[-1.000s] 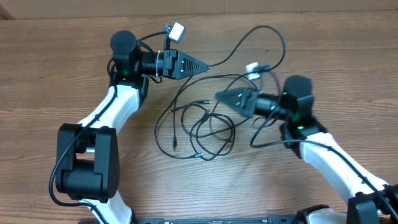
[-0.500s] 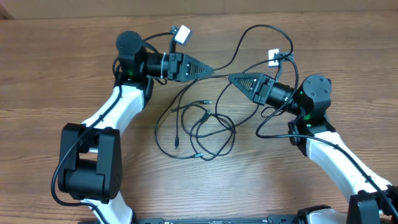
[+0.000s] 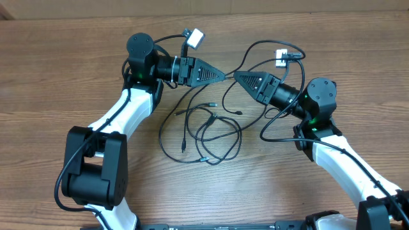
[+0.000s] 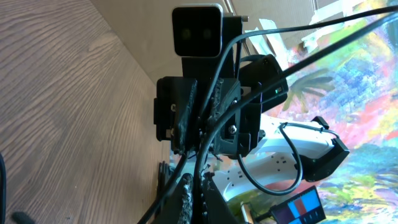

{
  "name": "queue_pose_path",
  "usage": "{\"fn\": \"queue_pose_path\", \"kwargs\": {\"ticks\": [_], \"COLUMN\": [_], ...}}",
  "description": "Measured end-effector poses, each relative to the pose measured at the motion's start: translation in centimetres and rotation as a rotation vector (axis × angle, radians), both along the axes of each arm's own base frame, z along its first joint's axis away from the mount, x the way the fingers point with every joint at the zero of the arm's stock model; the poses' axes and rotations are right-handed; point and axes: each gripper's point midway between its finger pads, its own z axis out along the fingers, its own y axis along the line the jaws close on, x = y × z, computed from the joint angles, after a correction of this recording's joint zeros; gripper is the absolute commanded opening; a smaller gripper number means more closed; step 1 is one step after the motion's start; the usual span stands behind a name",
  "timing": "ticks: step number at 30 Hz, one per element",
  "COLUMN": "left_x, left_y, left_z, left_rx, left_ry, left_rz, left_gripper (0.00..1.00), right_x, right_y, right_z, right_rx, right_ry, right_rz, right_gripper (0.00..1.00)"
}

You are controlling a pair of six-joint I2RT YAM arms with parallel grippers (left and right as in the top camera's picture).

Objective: Untangle cables

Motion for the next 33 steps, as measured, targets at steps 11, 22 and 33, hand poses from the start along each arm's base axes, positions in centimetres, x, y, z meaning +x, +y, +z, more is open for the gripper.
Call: {"fn": "queue_pose_path", "kwargs": {"ticks": [11, 22, 33], "left_x": [0.2, 0.2, -1.4], "left_y": [0.0, -0.2, -2.1], "left_z": [0.0, -0.2, -0.3], "left_rx": [-0.001, 0.005, 0.007], "left_ry": [0.000, 0.032, 0.029], "left_rz": [0.010, 0.012, -0.050], "left_gripper": [0.04, 0.04, 0.04], "right_x": [-0.5, 0.0, 0.4], "right_y": [1.0, 0.9, 0.6], "right_z": [0.0, 0.0, 0.0], "right_rx": [0.000, 0.003, 0.002], "right_ry": [0.001, 0.001, 0.000], "right_rz": [0.023, -0.018, -0.044], "right_gripper": [0.18, 0.20, 0.04]}}
